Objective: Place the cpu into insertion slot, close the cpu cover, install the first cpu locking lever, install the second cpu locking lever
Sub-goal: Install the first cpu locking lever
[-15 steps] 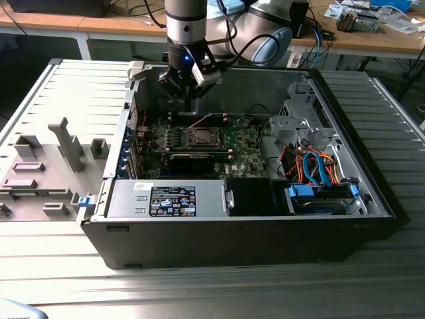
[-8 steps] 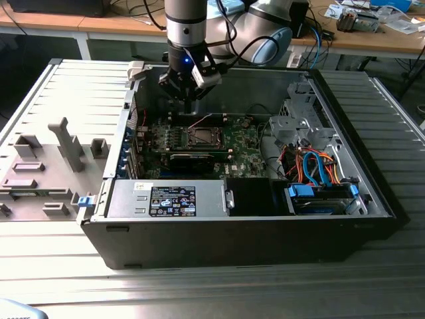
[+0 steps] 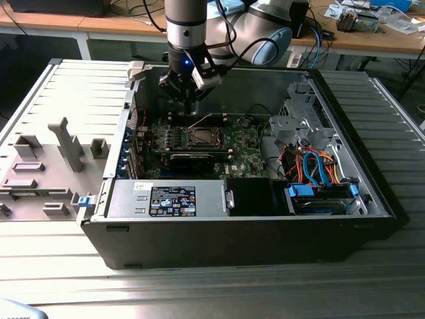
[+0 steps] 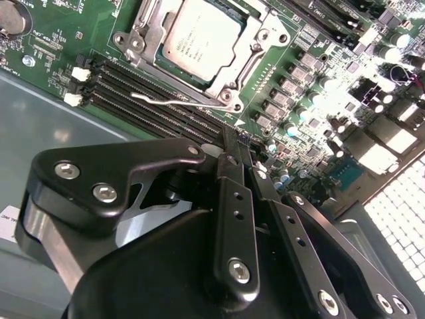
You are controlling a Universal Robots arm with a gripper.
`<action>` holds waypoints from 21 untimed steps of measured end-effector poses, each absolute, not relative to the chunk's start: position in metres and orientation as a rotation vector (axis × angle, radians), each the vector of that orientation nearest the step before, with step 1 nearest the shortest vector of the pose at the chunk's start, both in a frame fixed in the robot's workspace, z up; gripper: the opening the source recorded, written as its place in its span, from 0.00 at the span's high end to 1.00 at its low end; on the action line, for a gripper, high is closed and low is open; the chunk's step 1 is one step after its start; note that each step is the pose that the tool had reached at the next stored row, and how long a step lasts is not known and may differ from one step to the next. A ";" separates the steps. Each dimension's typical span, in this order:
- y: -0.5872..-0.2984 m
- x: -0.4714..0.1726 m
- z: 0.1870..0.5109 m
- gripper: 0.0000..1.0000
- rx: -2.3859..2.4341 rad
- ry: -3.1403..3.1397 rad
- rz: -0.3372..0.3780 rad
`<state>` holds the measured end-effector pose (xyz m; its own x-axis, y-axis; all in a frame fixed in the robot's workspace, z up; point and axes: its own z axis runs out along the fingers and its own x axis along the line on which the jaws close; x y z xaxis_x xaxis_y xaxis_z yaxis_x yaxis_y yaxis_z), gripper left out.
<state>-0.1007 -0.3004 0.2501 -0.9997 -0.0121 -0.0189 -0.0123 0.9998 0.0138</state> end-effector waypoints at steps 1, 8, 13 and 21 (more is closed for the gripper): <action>-0.300 -0.101 0.250 0.89 -0.019 3.123 0.022; -0.300 -0.097 0.245 0.89 -0.019 3.123 0.022; -0.300 -0.096 0.244 0.89 -0.019 3.123 0.022; -0.300 -0.095 0.242 0.89 -0.019 3.123 0.022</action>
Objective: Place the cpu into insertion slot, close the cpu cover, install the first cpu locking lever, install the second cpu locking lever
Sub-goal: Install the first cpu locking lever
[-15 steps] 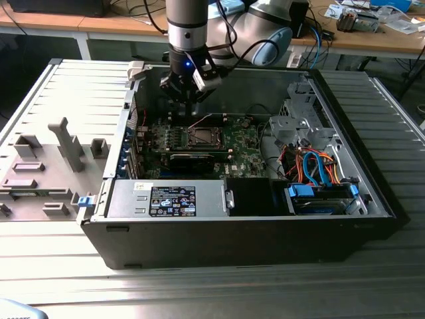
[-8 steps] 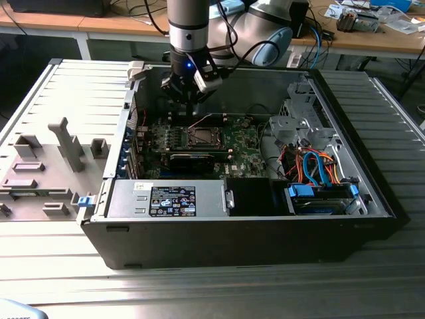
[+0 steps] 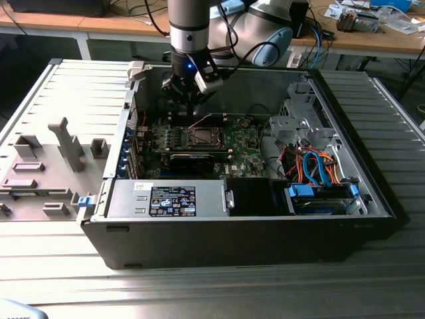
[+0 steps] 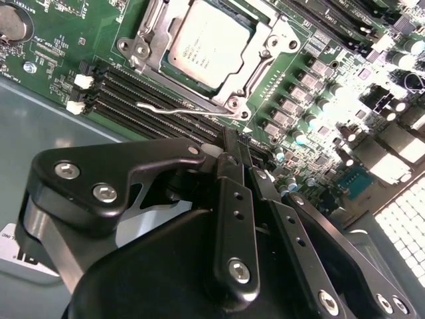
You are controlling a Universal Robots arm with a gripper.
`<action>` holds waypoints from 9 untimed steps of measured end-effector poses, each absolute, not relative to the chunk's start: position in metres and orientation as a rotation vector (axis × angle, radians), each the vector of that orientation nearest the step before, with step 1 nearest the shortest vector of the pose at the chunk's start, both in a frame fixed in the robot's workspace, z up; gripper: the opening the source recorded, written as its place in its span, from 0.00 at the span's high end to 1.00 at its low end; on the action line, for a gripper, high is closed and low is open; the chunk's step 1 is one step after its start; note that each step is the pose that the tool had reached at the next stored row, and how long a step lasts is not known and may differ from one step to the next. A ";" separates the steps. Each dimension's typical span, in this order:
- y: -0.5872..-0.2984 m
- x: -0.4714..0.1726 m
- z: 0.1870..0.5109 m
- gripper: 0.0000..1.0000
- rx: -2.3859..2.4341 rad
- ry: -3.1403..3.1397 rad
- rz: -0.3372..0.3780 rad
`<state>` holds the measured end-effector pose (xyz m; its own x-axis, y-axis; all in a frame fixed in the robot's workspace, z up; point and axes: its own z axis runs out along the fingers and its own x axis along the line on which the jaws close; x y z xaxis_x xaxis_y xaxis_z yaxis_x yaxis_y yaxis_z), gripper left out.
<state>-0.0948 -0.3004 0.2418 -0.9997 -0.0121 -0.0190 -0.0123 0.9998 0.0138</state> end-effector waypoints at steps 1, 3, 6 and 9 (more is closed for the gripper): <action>-0.300 -0.095 0.242 0.89 -0.019 3.123 0.022; -0.300 -0.095 0.241 0.89 -0.019 3.123 0.022; -0.300 -0.094 0.240 0.89 -0.019 3.123 0.022; -0.300 -0.094 0.239 0.89 -0.019 3.123 0.022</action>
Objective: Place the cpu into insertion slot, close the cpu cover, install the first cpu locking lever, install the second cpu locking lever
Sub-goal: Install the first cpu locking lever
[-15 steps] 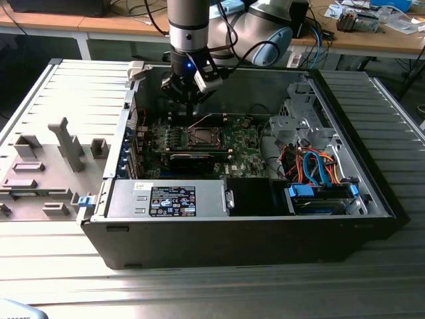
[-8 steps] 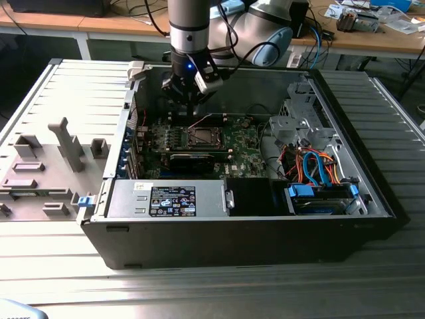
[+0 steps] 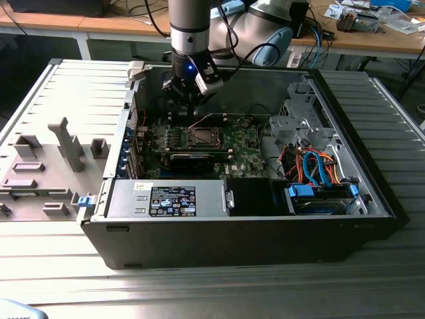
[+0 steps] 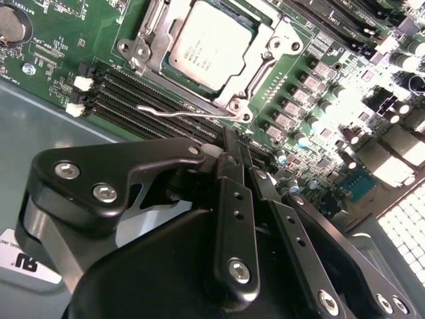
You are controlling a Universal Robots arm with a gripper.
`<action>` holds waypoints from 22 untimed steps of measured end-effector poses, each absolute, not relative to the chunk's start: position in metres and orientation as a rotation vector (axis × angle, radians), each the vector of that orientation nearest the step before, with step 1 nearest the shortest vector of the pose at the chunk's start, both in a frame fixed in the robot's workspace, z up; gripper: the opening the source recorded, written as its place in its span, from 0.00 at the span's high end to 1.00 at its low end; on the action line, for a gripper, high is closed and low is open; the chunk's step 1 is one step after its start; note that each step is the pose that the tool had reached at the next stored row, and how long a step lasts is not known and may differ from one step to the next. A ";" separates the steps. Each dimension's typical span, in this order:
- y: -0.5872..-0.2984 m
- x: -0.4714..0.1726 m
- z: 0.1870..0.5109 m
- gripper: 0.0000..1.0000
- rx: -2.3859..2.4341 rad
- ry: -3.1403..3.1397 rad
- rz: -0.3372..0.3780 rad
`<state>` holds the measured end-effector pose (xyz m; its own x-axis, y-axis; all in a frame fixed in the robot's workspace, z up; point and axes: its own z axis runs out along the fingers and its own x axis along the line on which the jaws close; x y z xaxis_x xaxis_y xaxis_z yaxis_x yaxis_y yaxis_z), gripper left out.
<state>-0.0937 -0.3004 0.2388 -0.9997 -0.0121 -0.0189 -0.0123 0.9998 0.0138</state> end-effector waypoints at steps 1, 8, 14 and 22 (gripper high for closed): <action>-0.300 -0.094 0.238 0.89 -0.019 3.123 0.022; -0.300 -0.093 0.236 0.89 -0.019 3.123 0.022; -0.300 -0.092 0.233 0.89 -0.020 3.123 0.022; -0.300 -0.089 0.229 0.89 -0.020 3.123 0.022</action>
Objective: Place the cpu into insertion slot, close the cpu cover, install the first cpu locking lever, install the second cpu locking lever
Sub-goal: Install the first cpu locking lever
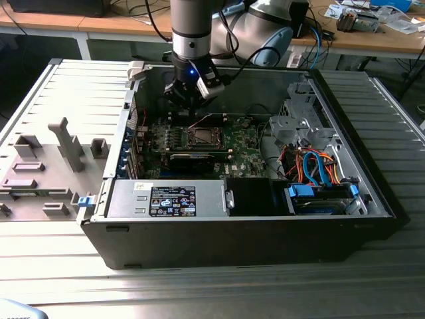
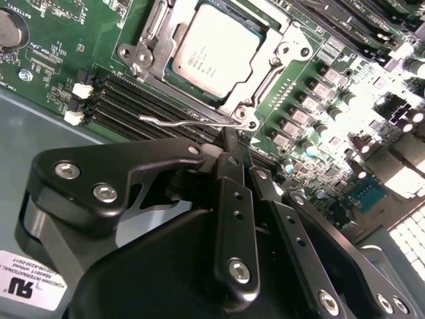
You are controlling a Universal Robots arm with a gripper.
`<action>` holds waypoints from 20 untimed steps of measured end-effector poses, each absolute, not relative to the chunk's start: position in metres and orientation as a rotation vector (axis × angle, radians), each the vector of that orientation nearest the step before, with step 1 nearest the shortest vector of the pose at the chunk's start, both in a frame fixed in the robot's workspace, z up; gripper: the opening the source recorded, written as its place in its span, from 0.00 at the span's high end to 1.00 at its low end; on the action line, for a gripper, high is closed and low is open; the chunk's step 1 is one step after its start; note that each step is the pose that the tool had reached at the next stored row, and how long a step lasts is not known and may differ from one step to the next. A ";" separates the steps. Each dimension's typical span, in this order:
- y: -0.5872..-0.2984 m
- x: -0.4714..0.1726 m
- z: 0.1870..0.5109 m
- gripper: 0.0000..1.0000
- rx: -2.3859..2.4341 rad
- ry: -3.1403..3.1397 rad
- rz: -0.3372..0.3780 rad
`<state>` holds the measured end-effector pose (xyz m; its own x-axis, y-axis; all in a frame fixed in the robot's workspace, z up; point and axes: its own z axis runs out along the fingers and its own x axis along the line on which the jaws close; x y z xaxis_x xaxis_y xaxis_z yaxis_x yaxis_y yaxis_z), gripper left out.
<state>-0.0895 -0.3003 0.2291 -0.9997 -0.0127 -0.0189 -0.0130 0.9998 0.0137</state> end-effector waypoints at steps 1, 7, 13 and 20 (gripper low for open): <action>-0.300 -0.089 0.229 0.89 -0.020 3.123 0.022; -0.300 -0.084 0.227 0.89 -0.020 3.123 0.022; -0.300 -0.081 0.226 0.89 -0.020 3.123 0.022; -0.300 -0.079 0.224 0.89 -0.020 3.123 0.022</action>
<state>-0.0786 -0.3003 0.2242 -0.9997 -0.0127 -0.0189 -0.0130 0.9998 0.0138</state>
